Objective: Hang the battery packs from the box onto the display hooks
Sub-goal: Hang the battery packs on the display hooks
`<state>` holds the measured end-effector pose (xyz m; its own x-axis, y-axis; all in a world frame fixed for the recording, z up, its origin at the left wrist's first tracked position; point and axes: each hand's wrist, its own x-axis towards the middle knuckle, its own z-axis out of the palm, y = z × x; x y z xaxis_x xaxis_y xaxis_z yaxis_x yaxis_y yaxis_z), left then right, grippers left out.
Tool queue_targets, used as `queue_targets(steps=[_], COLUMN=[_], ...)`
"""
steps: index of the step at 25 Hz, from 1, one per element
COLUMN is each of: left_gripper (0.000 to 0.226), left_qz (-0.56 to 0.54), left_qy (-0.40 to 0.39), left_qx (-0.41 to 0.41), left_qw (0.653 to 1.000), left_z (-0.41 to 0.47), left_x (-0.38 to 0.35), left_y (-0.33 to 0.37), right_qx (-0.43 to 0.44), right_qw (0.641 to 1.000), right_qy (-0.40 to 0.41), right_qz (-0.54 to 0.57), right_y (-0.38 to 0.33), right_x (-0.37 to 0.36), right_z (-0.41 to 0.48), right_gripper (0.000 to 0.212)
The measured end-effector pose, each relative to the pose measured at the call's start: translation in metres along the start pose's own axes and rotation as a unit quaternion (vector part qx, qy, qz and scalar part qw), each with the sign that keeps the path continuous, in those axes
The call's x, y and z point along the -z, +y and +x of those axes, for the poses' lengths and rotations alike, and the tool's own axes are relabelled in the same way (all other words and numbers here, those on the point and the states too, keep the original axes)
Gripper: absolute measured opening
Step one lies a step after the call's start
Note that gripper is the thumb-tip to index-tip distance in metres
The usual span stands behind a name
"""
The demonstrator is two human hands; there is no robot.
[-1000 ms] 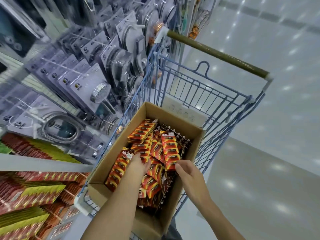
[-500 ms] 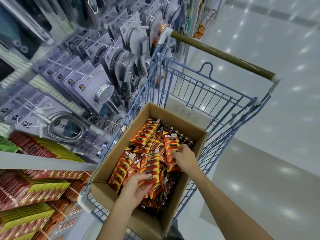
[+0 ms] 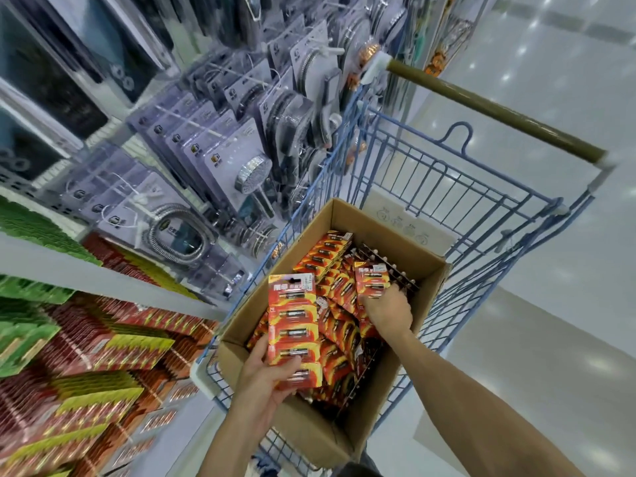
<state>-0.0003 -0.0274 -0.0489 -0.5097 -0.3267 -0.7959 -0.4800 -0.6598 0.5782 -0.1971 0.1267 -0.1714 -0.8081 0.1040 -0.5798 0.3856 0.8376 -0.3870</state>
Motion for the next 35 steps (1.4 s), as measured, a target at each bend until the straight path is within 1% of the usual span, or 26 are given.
queue_targets(steps=[3,5,6,9,10,12,13,15,17,18,20,22,24,28,30,33,35], left_gripper=[0.058,0.054,0.054,0.049,0.047,0.044,0.042,0.043,0.053,0.055,0.048,0.042,0.043,0.045,0.047,0.041,0.040], left_qz=[-0.032,-0.031,-0.028,-0.034,-0.039,-0.054,-0.062,-0.079,-0.089,-0.091,-0.098,-0.112,-0.133,-0.189,-0.218,-0.247,-0.254], left_qy=[-0.001,-0.009,-0.011,-0.015,-0.017,-0.022,-0.025,-0.034,-0.030,-0.025,-0.017,0.000,0.008,0.044,0.065,0.107,0.139], left_qx=[-0.023,-0.039,-0.047,-0.069,-0.078,-0.100,-0.110,-0.133,-0.156,-0.168,-0.201,-0.230,-0.259,-0.315,-0.342,-0.384,-0.405], left_qw=[0.999,0.999,0.998,0.997,0.996,0.993,0.992,0.987,0.983,0.981,0.974,0.967,0.957,0.929,0.912,0.883,0.867], left_z=[-0.010,-0.017,-0.022,-0.036,-0.042,-0.058,-0.066,-0.087,-0.106,-0.117,-0.142,-0.166,-0.190,-0.232,-0.253,-0.282,-0.301], left_x=[0.005,0.008,0.011,0.023,0.028,0.041,0.050,0.071,0.094,0.105,0.132,0.155,0.181,0.227,0.249,0.278,0.299], left_y=[0.004,0.009,0.011,0.016,0.018,0.024,0.027,0.036,0.045,0.050,0.063,0.073,0.082,0.097,0.103,0.107,0.108], right_qx=[0.032,0.044,0.038,0.018,0.025,0.066,0.090,0.141,0.180,0.200,0.241,0.265,0.265,0.280,0.287,0.306,0.318], right_qw=[0.999,0.998,0.999,0.994,0.990,0.981,0.973,0.949,0.915,0.896,0.862,0.844,0.825,0.808,0.801,0.794,0.787], right_qy=[0.036,0.039,0.030,-0.027,-0.043,-0.072,-0.098,-0.159,-0.213,-0.241,-0.278,-0.308,-0.342,-0.374,-0.390,-0.411,-0.430], right_qz=[-0.015,-0.020,0.003,0.108,0.133,0.168,0.189,0.232,0.291,0.315,0.348,0.350,0.362,0.359,0.353,0.326,0.308], right_y=[-0.001,-0.001,-0.001,-0.002,-0.004,-0.018,-0.027,-0.050,-0.069,-0.077,-0.096,-0.113,-0.135,-0.182,-0.207,-0.238,-0.256], right_x=[0.004,0.008,0.010,0.013,0.015,0.024,0.032,0.047,0.062,0.066,0.069,0.065,0.060,0.043,0.031,0.009,-0.004], right_z=[-0.019,-0.028,-0.032,-0.047,-0.057,-0.084,-0.106,-0.154,-0.200,-0.221,-0.260,-0.290,-0.321,-0.383,-0.418,-0.464,-0.495], right_gripper=[0.063,0.059,0.055,0.052,0.053,0.049,0.043,0.022,0.004,0.008,0.017,0.023,0.021,0.021,0.026,0.039,0.036])
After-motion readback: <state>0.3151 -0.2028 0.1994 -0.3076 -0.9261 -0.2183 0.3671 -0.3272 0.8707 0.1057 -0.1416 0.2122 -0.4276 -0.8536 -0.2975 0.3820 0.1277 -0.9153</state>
